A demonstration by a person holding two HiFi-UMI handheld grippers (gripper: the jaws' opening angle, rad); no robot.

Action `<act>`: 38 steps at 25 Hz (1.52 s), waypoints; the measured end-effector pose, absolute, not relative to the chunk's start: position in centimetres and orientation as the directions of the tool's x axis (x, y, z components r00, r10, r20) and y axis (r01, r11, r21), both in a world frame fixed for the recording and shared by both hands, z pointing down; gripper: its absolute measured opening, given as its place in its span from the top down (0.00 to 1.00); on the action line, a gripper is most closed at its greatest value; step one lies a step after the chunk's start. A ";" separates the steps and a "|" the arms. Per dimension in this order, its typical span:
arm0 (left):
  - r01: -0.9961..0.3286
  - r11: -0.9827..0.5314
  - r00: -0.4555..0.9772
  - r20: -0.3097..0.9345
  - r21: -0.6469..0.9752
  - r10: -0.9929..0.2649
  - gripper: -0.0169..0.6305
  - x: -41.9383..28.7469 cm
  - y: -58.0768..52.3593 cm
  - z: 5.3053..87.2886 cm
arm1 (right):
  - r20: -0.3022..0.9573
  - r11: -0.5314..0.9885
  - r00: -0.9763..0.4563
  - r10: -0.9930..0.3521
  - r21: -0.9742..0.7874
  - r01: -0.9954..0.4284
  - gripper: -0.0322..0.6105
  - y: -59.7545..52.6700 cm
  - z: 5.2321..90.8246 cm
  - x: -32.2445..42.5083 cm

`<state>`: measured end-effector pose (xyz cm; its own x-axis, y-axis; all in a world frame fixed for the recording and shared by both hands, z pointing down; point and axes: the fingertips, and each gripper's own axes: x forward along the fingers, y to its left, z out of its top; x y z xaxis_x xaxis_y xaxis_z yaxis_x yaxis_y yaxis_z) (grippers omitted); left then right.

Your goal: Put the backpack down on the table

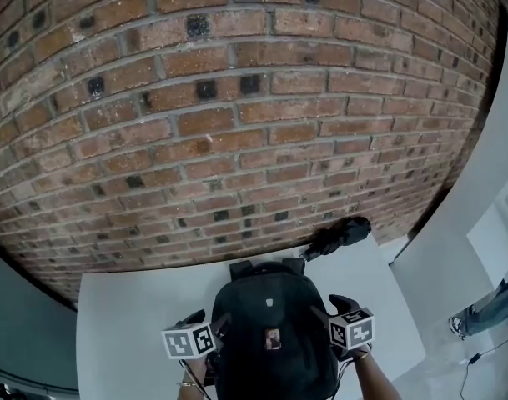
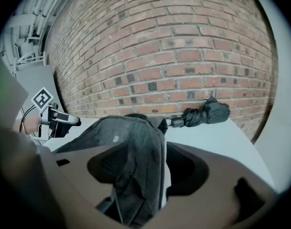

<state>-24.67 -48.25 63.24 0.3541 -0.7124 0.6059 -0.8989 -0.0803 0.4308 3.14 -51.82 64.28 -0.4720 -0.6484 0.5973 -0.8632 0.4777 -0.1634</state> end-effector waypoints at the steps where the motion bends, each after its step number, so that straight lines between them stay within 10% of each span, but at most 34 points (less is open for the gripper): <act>1: -0.903 -0.086 0.349 0.601 0.421 -0.719 0.48 -24.6 -47.9 62.5 | 0.583 0.469 -0.467 -0.665 -0.160 -0.868 0.58 -51.6 63.5 3.3; 8: -0.913 -0.109 0.329 0.549 0.394 -0.769 0.48 -22.9 -43.3 57.3 | 0.480 0.421 -0.482 -0.733 -0.236 -0.876 0.58 -47.7 58.2 3.3; 22: -0.946 -0.074 0.205 0.407 0.315 -0.890 0.89 -20.6 -32.2 49.1 | 0.336 0.436 -0.494 -0.802 -0.237 -0.868 0.84 -36.9 49.3 3.9; 38: -0.962 -0.063 0.165 0.379 0.267 -0.911 0.95 -17.7 -24.7 49.1 | 0.325 0.423 -0.472 -0.819 -0.213 -0.881 0.89 -30.6 48.9 6.0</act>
<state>-17.66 -24.67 49.10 0.1647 -0.9107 0.3789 -0.9616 -0.0628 0.2672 6.00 -30.64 48.93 -0.4720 -0.8194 0.3254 -0.8808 0.4229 -0.2129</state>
